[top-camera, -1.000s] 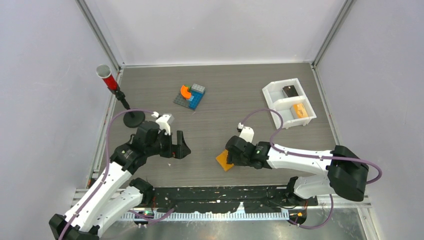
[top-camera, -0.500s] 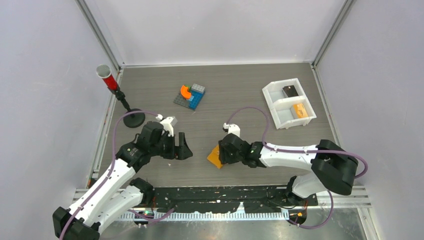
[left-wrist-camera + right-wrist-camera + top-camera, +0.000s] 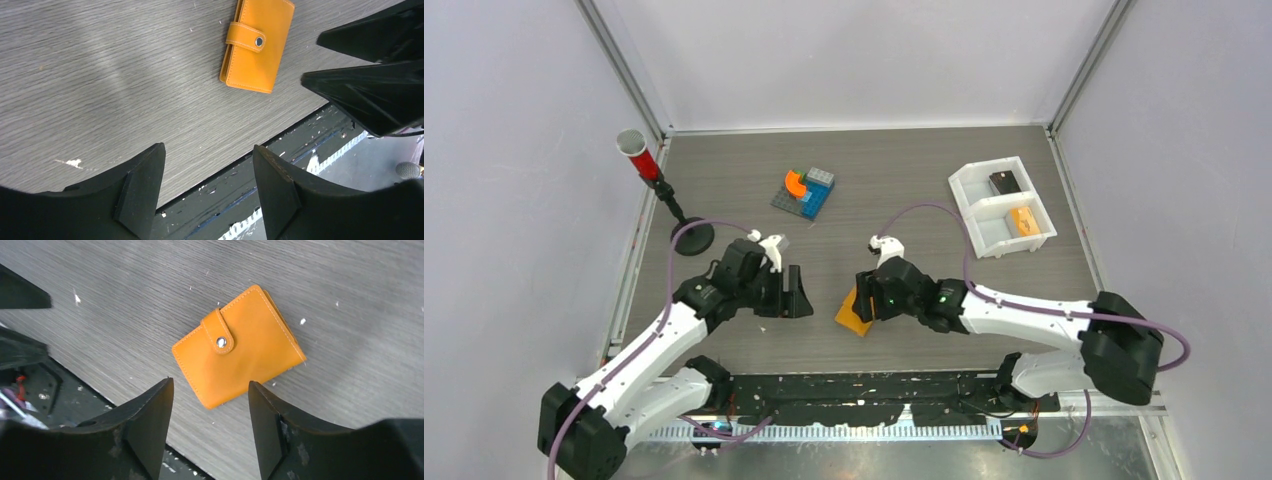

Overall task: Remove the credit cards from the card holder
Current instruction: Open the card holder at the center of the board.

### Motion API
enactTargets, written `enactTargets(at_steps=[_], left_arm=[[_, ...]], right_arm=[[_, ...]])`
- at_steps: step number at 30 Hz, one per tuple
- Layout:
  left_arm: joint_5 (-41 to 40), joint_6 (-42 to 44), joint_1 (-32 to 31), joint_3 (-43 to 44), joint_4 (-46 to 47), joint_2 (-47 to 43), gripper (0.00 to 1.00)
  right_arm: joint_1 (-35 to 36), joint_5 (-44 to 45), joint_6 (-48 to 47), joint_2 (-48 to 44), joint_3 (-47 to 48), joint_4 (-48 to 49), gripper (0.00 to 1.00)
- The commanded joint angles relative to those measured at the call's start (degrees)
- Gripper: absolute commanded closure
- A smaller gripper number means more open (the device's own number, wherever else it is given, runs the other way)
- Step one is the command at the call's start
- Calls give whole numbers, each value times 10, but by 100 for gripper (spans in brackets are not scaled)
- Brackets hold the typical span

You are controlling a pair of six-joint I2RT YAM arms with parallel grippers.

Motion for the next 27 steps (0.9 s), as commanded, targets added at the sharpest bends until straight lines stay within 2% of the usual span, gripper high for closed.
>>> enactTargets(at_steps=[1,4,5,7,9,15,18,27], left_arm=[[-3,-8,-25,19,52,41,34],[-27,-4,-52,46,72,91,35],[-30,-2,-60,53,83,109,36],[-34,0,-76,64,111,149,39],[-37,2,-89,77,129,181,42],[-21,0,-105,95,196,252,44],[-9,-5,-105,101,220,283,45],[5,-15,-106,94,248,339,48]], right_arm=[[-6,11,151,-52,-40,-26,35],[-7,26,252,-71,-71,-18,39],[-8,27,264,-72,-85,-2,46],[-11,28,299,-69,-95,12,52],[-13,31,314,-55,-95,17,53],[-14,61,352,-29,-107,49,52],[-15,72,357,-14,-108,68,48],[-16,80,373,21,-113,120,46]])
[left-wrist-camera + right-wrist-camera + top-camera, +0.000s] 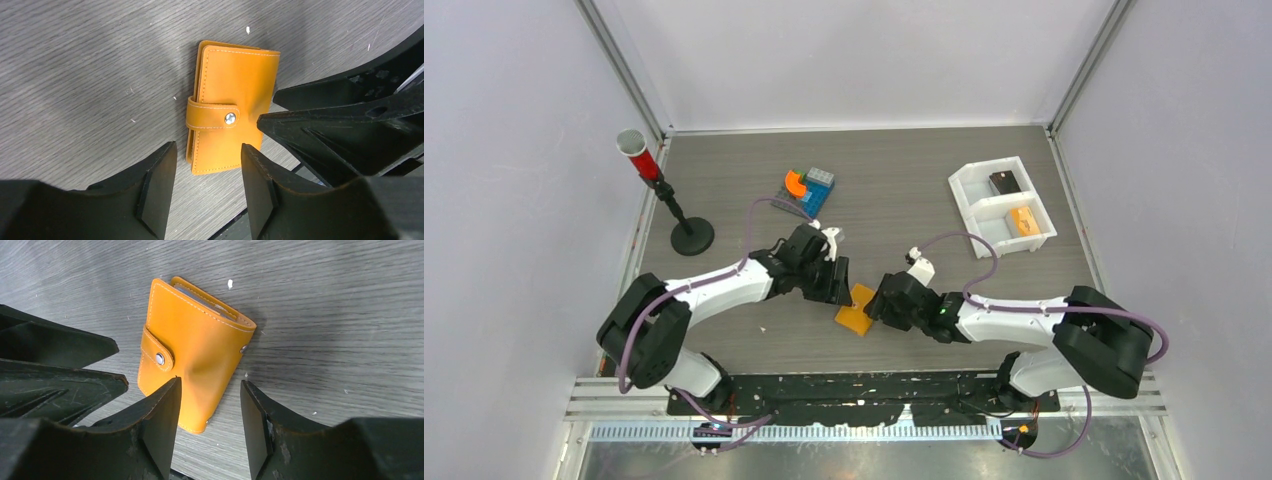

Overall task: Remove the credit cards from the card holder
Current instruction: Open the card holder at the center of the board.

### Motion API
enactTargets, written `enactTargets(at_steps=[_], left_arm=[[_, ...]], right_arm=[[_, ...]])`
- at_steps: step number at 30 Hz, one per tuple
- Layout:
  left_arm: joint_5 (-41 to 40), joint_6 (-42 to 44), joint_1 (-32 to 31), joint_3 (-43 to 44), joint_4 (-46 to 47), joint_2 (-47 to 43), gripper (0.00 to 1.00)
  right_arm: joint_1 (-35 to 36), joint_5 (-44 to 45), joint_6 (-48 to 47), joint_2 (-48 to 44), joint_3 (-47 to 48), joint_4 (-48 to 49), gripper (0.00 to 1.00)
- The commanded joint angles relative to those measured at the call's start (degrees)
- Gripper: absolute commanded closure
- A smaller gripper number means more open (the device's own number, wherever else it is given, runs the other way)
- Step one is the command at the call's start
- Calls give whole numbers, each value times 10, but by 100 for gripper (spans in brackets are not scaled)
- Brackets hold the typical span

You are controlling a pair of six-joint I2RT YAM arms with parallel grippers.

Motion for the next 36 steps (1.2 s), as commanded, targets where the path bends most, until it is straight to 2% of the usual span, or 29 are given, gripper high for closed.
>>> enactTargets(at_steps=[1,5,8,10,13,15,23,36], left_arm=[[16,-11,-2,5,49,11,48],[24,-23,-2,-20,79,18,49],[30,-27,-2,-31,88,22,49],[29,-27,-2,-35,87,22,49],[14,-28,-2,-36,75,13,49],[4,-25,-2,-37,69,4,48],[-6,-14,-3,-2,46,18,45],[-13,-3,-24,30,17,52,39]], right_arm=[[-1,22,20,14,-4,49,46],[-1,19,26,33,-8,63,48],[-1,22,23,47,-8,74,57],[-1,29,16,52,-10,80,66],[-5,32,5,49,-23,90,87],[-7,26,-8,37,-37,109,94],[-8,-16,-35,-28,-64,143,95],[-7,-30,-36,-58,-67,140,95]])
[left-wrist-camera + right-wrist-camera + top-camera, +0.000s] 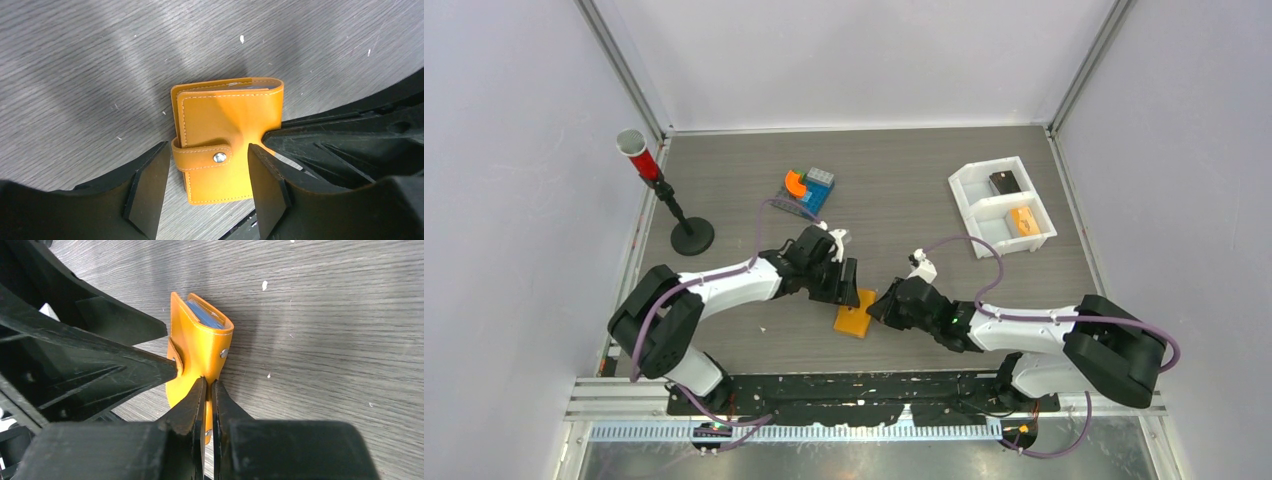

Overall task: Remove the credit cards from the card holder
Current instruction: Open the card holder at the center of the board.

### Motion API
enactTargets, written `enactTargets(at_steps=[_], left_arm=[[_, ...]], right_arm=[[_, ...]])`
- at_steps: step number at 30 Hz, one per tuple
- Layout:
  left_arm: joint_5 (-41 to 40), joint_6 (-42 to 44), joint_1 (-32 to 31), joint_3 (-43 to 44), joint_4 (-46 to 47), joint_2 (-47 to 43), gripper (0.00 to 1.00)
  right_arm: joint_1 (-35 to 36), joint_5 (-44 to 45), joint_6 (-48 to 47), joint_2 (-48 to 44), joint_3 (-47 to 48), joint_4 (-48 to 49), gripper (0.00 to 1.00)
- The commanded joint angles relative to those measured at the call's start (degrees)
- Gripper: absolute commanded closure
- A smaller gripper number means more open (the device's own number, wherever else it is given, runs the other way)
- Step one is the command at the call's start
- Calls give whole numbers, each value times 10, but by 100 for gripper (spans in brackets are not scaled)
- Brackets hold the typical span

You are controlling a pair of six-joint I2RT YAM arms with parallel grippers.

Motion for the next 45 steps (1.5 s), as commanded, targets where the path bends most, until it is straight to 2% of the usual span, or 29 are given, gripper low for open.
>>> enactTargets(at_steps=[1,8,15,21,24,28,32,34,36,38,42,45], left_arm=[[-16,12,-14,26,-20,20,39],[-49,7,-38,32,-49,27,44],[-55,9,-38,41,-64,27,80],[-73,17,-38,44,-88,9,96],[-80,20,-38,42,-96,-2,97],[-84,20,-38,40,-107,-16,90],[-75,18,-38,32,-107,-32,88],[-62,17,-38,30,-105,-36,91],[-39,15,-38,27,-100,-43,100],[-22,7,-38,23,-92,-52,100],[-1,-16,-38,12,-78,-77,100],[6,-31,-38,8,-74,-95,100]], right_arm=[[-1,3,-9,-23,2,7,95],[-1,11,-10,-32,1,-5,95],[-1,11,-16,-33,-8,-3,95],[-1,20,-20,-40,-26,-1,95],[-1,25,-31,-44,-31,-2,95],[-5,26,-83,-46,-23,-12,95],[-17,17,-134,-36,-5,-26,91],[-26,6,-156,-25,6,-29,89],[-38,-6,-172,-16,15,-33,87],[-47,-15,-186,-7,22,-36,84],[-54,-36,-209,1,42,-51,69],[-54,-53,-219,-13,48,-56,53]])
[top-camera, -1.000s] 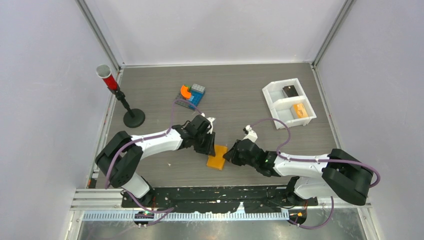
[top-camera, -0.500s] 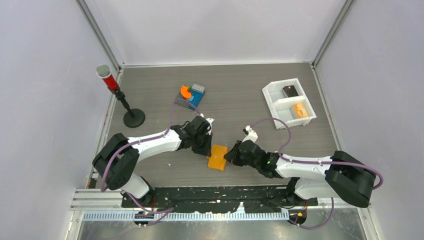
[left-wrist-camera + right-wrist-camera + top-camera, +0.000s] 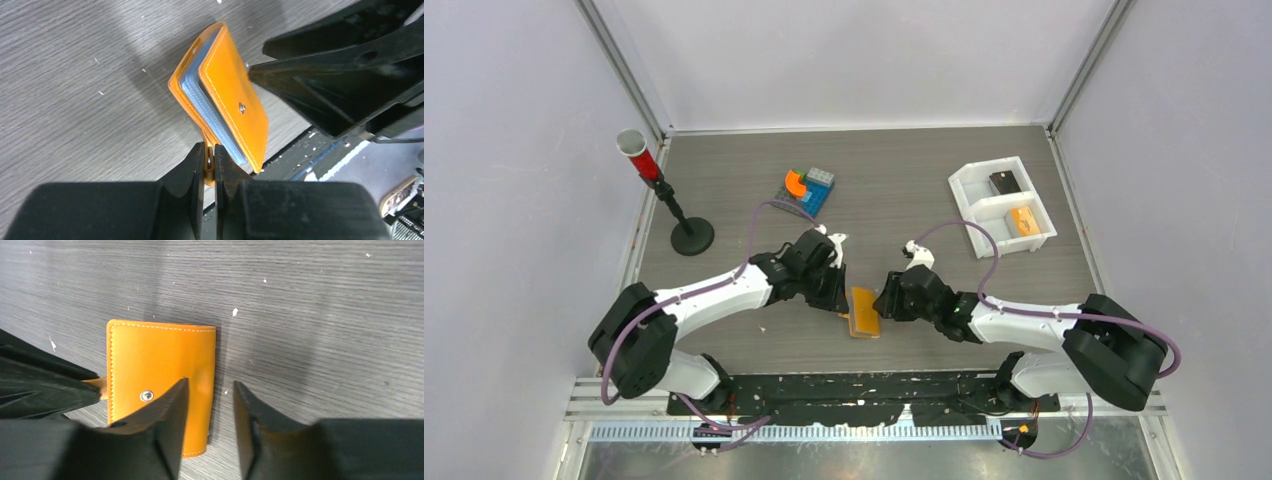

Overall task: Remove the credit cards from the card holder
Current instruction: Open the card holder at the center of the board.

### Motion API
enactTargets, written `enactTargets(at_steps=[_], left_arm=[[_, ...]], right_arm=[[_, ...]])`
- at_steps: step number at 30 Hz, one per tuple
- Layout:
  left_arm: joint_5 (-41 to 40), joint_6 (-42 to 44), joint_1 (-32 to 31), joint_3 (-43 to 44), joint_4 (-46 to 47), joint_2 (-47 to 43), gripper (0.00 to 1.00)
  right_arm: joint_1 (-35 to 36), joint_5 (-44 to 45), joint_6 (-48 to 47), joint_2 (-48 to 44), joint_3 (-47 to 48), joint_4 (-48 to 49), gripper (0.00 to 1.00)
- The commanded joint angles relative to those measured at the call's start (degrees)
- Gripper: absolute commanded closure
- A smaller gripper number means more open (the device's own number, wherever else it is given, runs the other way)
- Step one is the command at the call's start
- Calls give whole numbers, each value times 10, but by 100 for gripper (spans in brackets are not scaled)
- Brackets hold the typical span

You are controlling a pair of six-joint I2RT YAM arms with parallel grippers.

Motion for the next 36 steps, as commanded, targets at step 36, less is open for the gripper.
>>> enactTargets(at_steps=[36], left_arm=[[2,-30,-1,-38,15,-81,100]], right_arm=[[-24,23,-19,-120,12,-154,50]])
